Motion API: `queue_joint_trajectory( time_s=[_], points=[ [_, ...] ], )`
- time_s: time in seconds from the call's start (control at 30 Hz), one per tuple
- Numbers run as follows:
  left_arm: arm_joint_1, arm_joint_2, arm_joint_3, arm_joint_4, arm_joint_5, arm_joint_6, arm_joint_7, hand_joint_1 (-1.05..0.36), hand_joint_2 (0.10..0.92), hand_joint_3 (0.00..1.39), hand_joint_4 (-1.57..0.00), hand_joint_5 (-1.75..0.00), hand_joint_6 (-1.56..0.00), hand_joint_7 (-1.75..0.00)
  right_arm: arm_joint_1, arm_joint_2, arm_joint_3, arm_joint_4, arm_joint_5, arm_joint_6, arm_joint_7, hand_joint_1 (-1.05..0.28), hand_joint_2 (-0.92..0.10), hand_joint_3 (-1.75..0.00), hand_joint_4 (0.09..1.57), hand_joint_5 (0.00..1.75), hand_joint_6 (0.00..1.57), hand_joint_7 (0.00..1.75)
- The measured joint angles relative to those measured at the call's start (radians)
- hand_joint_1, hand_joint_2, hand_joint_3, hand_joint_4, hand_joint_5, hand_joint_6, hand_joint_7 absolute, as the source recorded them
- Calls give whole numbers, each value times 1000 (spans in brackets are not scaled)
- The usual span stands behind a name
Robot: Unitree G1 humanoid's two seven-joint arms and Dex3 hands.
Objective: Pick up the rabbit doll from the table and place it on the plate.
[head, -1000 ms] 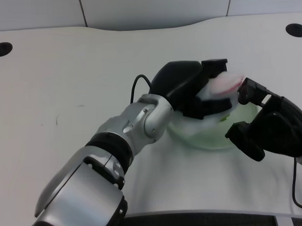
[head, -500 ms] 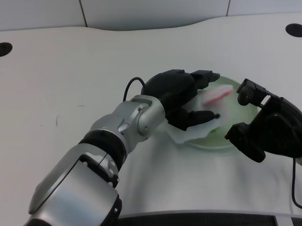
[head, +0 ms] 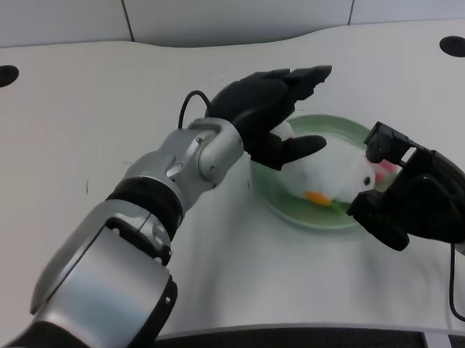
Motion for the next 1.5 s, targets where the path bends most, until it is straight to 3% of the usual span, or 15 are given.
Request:
queue_joint_trajectory(
  time_s=[0.23,0.43,0.57,0.77,0.93,1.07,1.33,1.5],
  points=[
    [-27,53,41,-11,-44,-56,-25,-1048,921,876,-1,0,1,1,0,-1,0,1,0,2,0,-580,-903,-7,1078,1746,866,1746],
    [-18,77,282,-28,-343,-128,-406,-1048,921,856,-79,-45,-44,-22,0,-3,3,2,-2,2,-8,-562,-897,-3,1062,1746,869,1746],
    [11,77,418,-40,-505,-103,-596,-1048,921,872,-124,-73,-68,-32,0,-8,7,2,-2,16,-12,-564,-894,-2,1062,1746,874,1746],
    [51,81,601,-59,-723,68,-845,-1048,921,880,-104,-67,-32,-8,0,-12,8,2,-2,18,-17,-556,-909,-9,1075,1746,889,1746],
    [75,137,726,-86,-881,308,-1042,-1048,921,902,-79,-52,-4,0,0,-13,11,2,-2,21,-26,-581,-898,-2,1060,1746,872,1746],
    [145,191,761,-111,-926,376,-1134,-1048,921,899,-72,-46,1,1,0,-22,14,4,-2,21,-34,-559,-909,-7,1057,1746,870,1746],
    [247,255,822,-119,-1009,561,-1234,-1019,921,885,-65,-38,1,1,-2,-24,21,7,-5,33,-35,-582,-894,-2,1049,1746,861,1746],
    [305,272,857,-118,-1049,687,-1282,-999,921,847,-103,-55,-8,-3,-2,-26,21,9,-8,32,-48,-597,-895,-3,1043,1746,865,1746]
  ],
)
